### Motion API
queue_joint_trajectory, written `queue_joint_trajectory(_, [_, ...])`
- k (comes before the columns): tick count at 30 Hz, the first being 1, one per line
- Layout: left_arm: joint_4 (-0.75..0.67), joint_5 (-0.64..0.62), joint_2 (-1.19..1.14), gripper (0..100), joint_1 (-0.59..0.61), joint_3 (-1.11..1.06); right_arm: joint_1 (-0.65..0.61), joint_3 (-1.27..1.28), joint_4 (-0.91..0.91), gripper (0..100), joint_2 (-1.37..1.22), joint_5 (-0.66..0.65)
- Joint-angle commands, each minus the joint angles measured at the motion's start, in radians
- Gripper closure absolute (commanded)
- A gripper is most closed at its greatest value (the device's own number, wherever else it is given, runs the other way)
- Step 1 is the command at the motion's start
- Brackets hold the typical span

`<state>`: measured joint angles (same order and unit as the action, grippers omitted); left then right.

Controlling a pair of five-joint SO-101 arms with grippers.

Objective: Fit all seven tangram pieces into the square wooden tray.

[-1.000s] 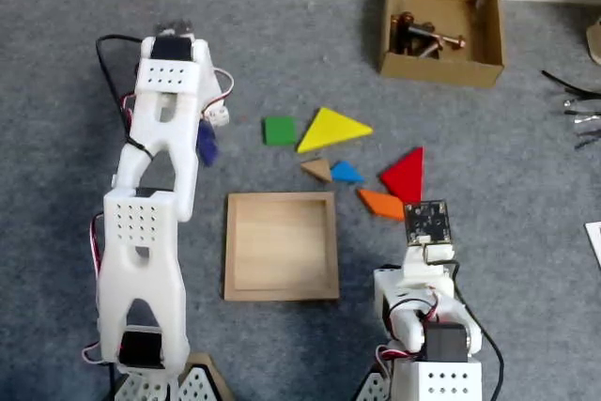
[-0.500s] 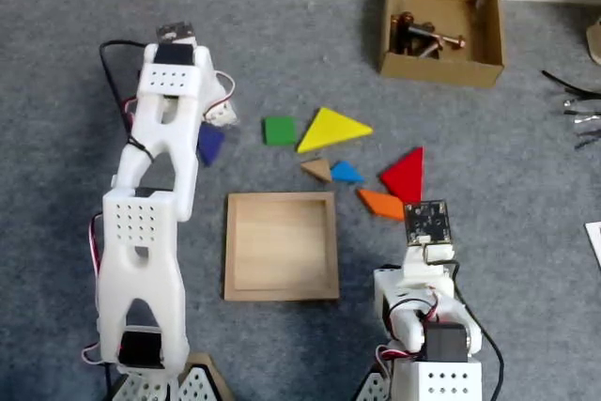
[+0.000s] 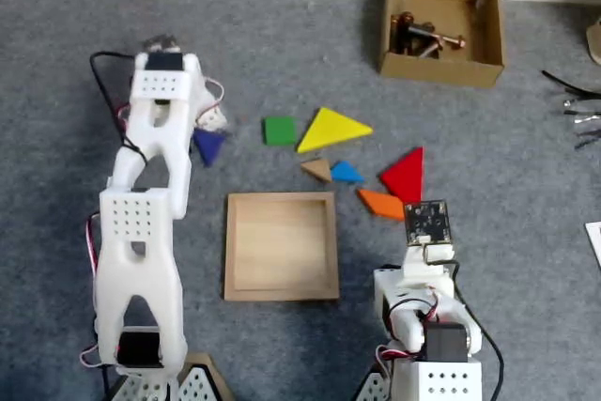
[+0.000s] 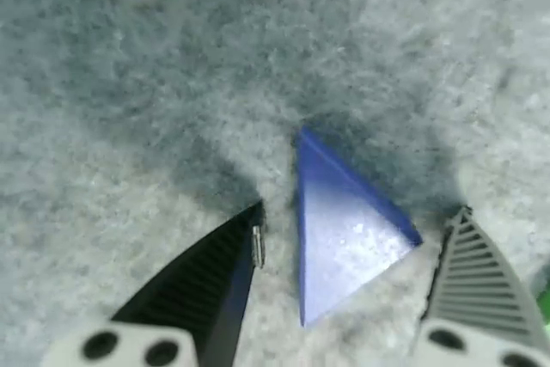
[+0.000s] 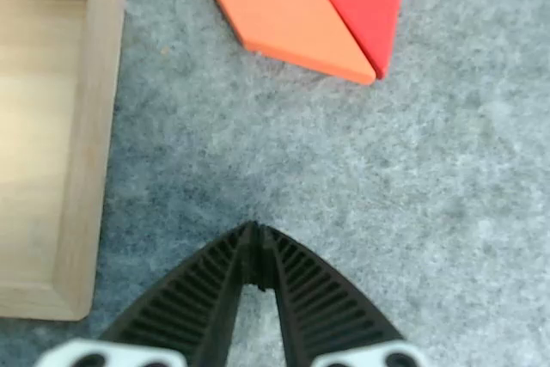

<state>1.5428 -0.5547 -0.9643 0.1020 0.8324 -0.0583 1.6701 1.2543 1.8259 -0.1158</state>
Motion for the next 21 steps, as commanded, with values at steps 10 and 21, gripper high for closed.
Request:
queue_joint_trajectory(10, [-0.017, -0.017, 0.001, 69, 0.018, 0.044, -0.007, 0.122, -0.007, 99.3, 0.013, 0.005])
queue_joint_trajectory(21, [-0.015, -0.018, -0.001, 69, 0.018, 0.044, -0.007, 0.122, -0.007, 99.3, 0.013, 0.005])
